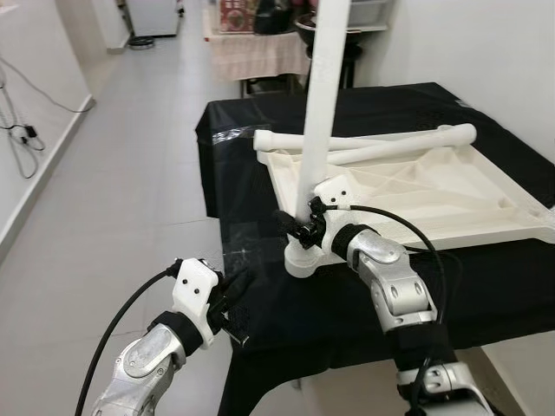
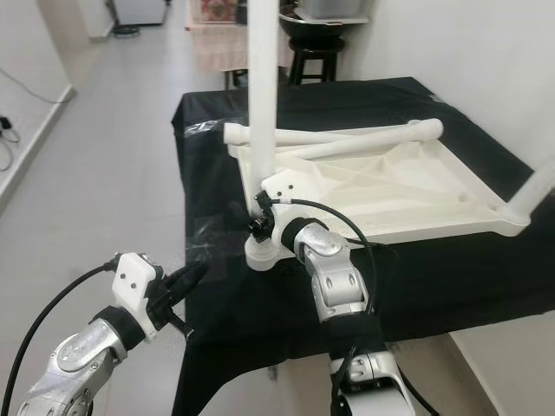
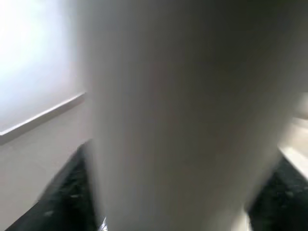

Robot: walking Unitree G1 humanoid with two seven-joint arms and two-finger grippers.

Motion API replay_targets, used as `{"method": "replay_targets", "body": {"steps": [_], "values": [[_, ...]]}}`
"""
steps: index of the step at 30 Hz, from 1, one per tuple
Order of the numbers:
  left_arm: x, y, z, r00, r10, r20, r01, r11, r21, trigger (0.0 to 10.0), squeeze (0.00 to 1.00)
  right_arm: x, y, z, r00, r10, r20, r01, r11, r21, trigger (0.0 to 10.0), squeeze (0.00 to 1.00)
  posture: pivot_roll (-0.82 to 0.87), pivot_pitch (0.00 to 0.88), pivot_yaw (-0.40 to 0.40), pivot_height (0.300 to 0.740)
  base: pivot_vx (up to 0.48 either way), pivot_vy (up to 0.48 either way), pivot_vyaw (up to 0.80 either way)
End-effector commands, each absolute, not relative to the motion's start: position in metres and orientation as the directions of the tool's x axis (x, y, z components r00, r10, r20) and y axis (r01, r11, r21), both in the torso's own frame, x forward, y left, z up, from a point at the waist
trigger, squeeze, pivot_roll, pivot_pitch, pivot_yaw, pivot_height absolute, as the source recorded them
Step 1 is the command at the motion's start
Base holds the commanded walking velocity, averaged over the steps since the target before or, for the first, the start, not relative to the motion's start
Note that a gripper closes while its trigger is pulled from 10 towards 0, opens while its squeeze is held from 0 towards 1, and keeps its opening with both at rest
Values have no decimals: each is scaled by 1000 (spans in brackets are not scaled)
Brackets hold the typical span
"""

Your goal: Building children table

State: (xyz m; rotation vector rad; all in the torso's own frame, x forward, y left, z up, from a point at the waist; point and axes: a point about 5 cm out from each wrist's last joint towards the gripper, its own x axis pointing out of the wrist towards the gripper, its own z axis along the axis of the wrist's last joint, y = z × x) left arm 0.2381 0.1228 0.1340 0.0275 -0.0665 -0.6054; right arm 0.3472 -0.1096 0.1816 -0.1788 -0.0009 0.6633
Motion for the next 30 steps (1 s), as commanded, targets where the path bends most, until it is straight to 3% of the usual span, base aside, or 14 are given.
{"method": "replay_targets", "body": {"steps": [1, 2, 6, 9, 10, 11, 12, 26, 29, 30], "values": [[239, 123, 133, 822, -568, 47, 566, 823, 47, 10000, 0, 349, -102, 184, 752, 658, -49, -655, 736, -171, 10000, 1000, 23, 59, -26, 740, 0, 0, 0], [239, 123, 132, 821, -568, 48, 567, 823, 47, 10000, 0, 351, -102, 186, 719, 694, -44, -690, 705, -167, 10000, 12, 24, 60, -27, 740, 0, 0, 0], [239, 122, 133, 821, -568, 49, 567, 823, 46, 10000, 0, 352, -102, 188, 664, 747, -42, -743, 651, -156, 10000, 0, 28, 61, -32, 740, 0, 0, 0], [238, 121, 134, 827, -559, 57, 557, 829, 51, 10000, 0, 365, -113, 183, 458, 876, -151, -886, 438, -151, 10000, 0, 43, 64, -49, 740, 0, 0, 0], [238, 120, 135, 828, -558, 58, 556, 830, 51, 10000, 0, 369, -116, 183, 437, 884, -166, -898, 419, -133, 5333, 0, 44, 64, -49, 740, 0, 0, 0], [238, 120, 135, 828, -558, 58, 556, 830, 51, 10000, 0, 370, -117, 184, 438, 884, -161, -898, 422, -127, 5333, 0, 44, 64, -49, 740, 0, 0, 0], [238, 120, 134, 827, -559, 58, 557, 829, 50, 10000, 0, 372, -118, 186, 450, 880, -152, -893, 437, -112, 0, 0, 44, 64, -49, 740, 0, 0, 0], [238, 117, 136, 826, -561, 64, 559, 828, 44, 10000, 0, 374, -140, 176, 480, 871, -108, -877, 479, -36, 0, 0, 22, 67, -51, 740, 0, 0, 0], [237, 117, 136, 825, -561, 64, 560, 828, 42, 10000, 0, 372, -148, 170, 537, 839, -85, -843, 535, -48, 0, 0, 19, 67, -48, 740, 0, 0, 0], [237, 118, 136, 825, -562, 63, 560, 827, 41, 10000, 0, 371, -151, 166, 596, 800, -75, -803, 593, -56, 0, 0, 14, 69, -47, 740, 0, 0, 0]]}}
